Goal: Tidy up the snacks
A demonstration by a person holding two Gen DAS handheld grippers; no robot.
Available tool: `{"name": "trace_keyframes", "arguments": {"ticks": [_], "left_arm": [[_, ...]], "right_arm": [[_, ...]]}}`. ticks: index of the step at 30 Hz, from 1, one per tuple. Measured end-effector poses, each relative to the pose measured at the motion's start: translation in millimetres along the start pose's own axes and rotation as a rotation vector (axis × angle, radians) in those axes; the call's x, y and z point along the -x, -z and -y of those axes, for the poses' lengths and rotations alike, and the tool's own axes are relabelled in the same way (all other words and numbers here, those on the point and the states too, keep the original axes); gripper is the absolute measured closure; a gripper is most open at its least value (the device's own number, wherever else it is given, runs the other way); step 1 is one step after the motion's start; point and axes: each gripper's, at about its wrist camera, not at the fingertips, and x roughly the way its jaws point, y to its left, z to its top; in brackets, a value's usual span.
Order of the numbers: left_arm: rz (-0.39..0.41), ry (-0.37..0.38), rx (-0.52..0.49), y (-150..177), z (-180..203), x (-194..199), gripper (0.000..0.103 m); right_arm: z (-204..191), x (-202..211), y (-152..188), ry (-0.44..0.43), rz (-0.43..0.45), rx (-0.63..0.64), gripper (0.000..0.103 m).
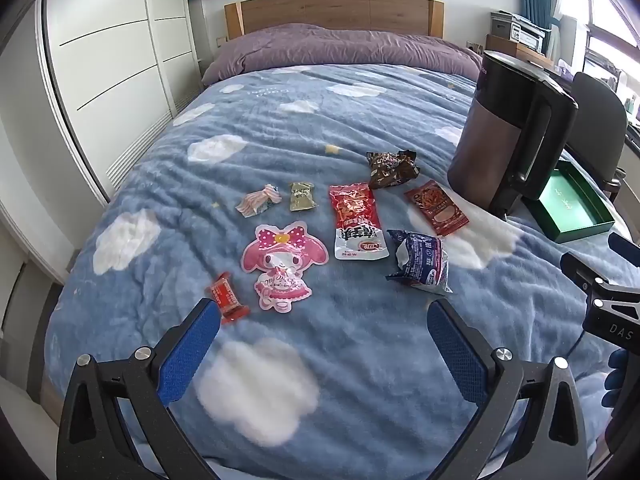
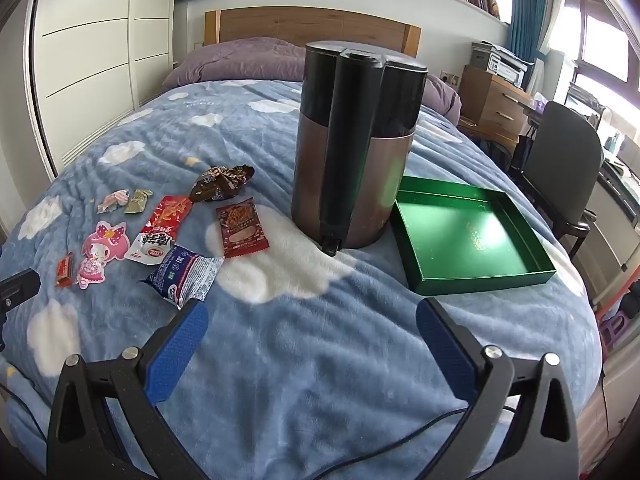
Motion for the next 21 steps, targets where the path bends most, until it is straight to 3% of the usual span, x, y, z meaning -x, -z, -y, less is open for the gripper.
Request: {"name": "trace_keyframes", "arguments": {"ticks": [21], "left_arm": [[-0.011,0.0,-0.003,-0.1,0.2,0.0,0.001]], "right_arm": [[0.9,1.5,-0.5,0.005,0.002,0.002,0.0]]}}
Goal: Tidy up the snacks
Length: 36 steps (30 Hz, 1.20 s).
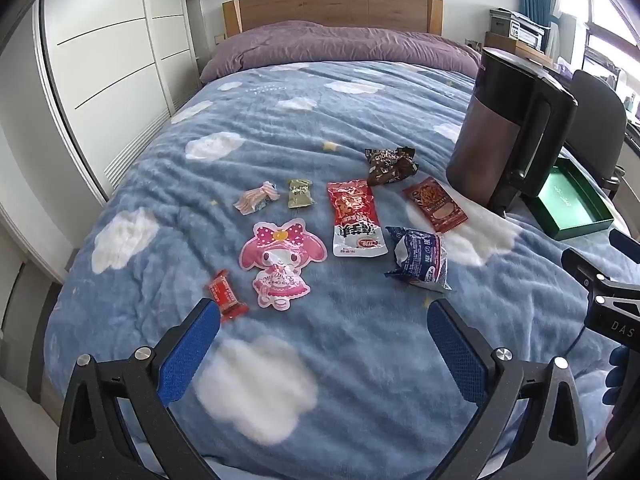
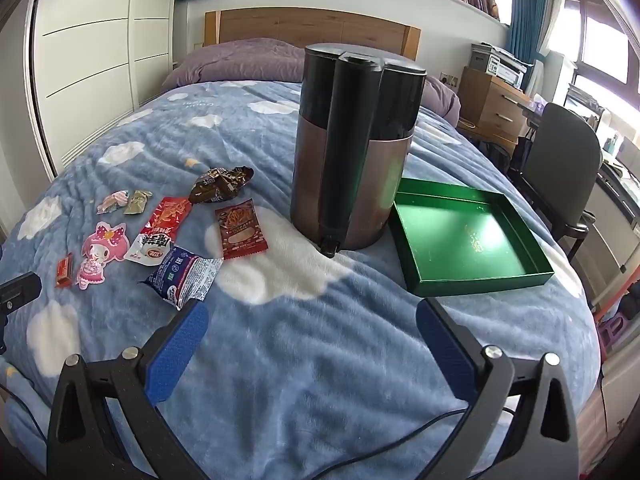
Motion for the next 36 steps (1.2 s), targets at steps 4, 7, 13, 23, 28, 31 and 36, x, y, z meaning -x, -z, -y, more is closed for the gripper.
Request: {"name": "trace_keyframes", "arguments": {"ticks": [4,7,13,23,28,31,36], "left_arm": [[-0.001,-0.001,0.0,0.2,0.0,0.6,0.001],[-0.003,0.002,0.003,7.0,1.0,-4.5,0.001],[-0.007,-0.002,0.01,9.1,-1.4,-3.4,0.001],[-0.017,-0.001,0.008,4.7,-1.7,-4.4,0.001],[-0.016,-0.002,0.009,4.6,-1.8,-4.6,0.001],[-0.017,-0.002,0.01,4.7,-1.5,-4.4,0.001],[-0.022,-0.001,0.008,4.6,-2.3,-4.8,0.001]], "right_arm": [[0.0,0.0,0.0,0.0,0.0,0.0,0.0],[0.1,0.0,0.0,0.0,0.001,0.0,0.0],[0.3,0.4,0.2,0.001,0.001,0.0,0.0],[1.0,0.4,0.7,0.001,0.001,0.0,0.0],[1.5,0.2,1.1,0.001,-0.002,-0.002,0.0],[1.1,-0.3,0.5,0.0,-0.001,-0.002,0.0],[1.0,-2.1,1.3,0.002,-0.005,0.0,0.0]]}}
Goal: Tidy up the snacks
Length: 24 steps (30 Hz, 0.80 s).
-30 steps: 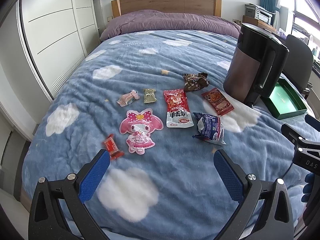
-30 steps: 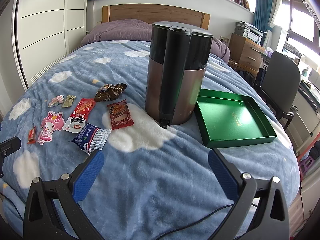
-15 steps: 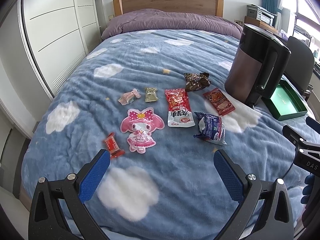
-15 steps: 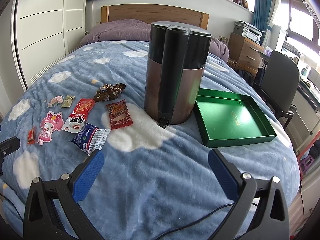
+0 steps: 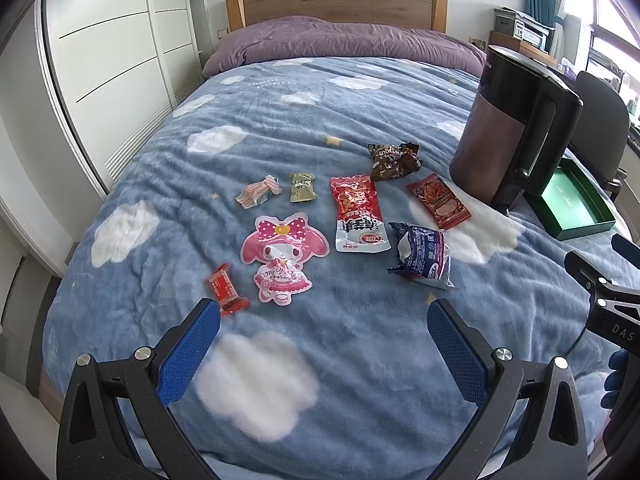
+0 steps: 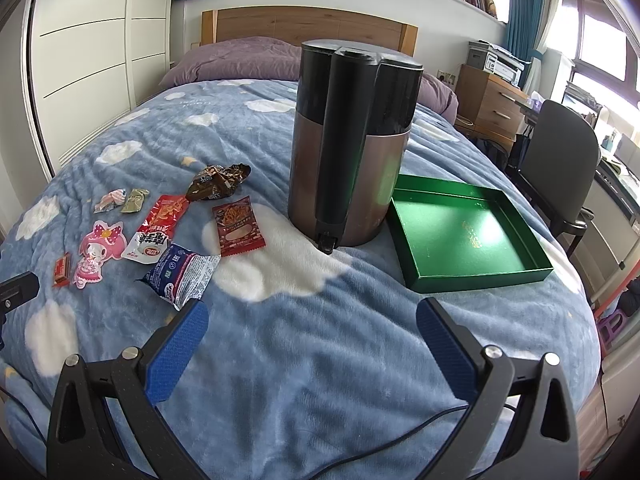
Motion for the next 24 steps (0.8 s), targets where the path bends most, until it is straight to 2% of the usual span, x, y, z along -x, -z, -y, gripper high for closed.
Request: {"name": "trace_keyframes", "arguments": {"ticks": [24], "left_arm": [[-0.003,0.0,0.003,0.9,-0.4,-0.8,0.001]], "right_arm": [[-0.3,-0.2,1.4,-0.001,0.002,0.0,0.0]]}}
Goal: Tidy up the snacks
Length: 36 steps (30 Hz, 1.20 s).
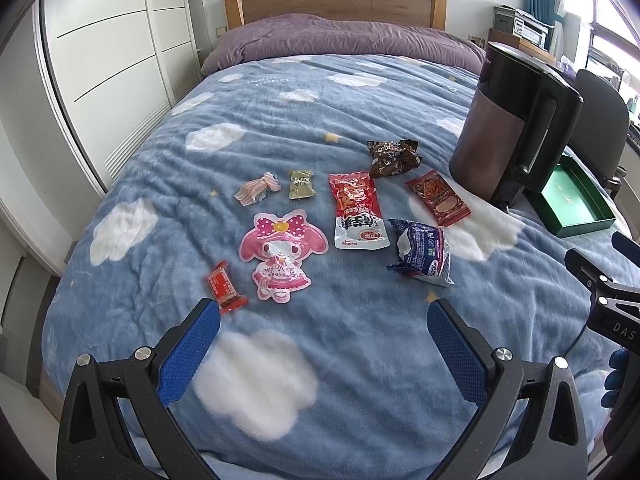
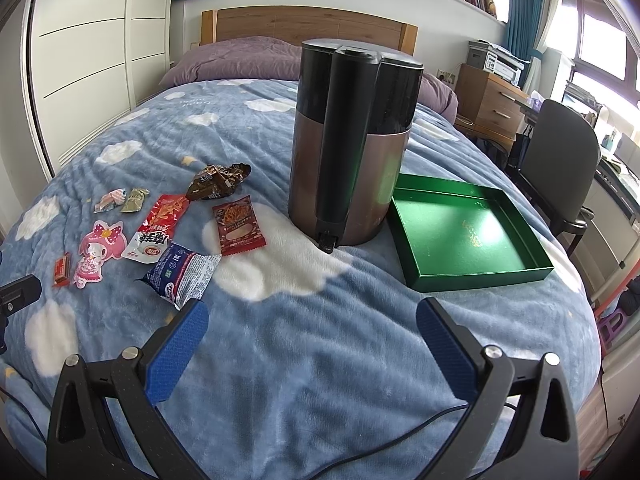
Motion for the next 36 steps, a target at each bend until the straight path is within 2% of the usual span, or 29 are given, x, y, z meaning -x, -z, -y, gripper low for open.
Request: {"name": "trace_keyframes", "arguments": {"ticks": [25,36], "left_arm": [[-0.007,0.004,0.011,4.4,-0.9,-3.1,0.001],[-0.061,0.007,0.036,6.0,-33.3,-18.3,0.001]], "right_arm": [[-3.3,-2.0,0.0,-0.007,0.004,-0.006,0.0],[-11.3,-6.6,-4.0,-0.071,-0.004,-0.031,0.0]]}}
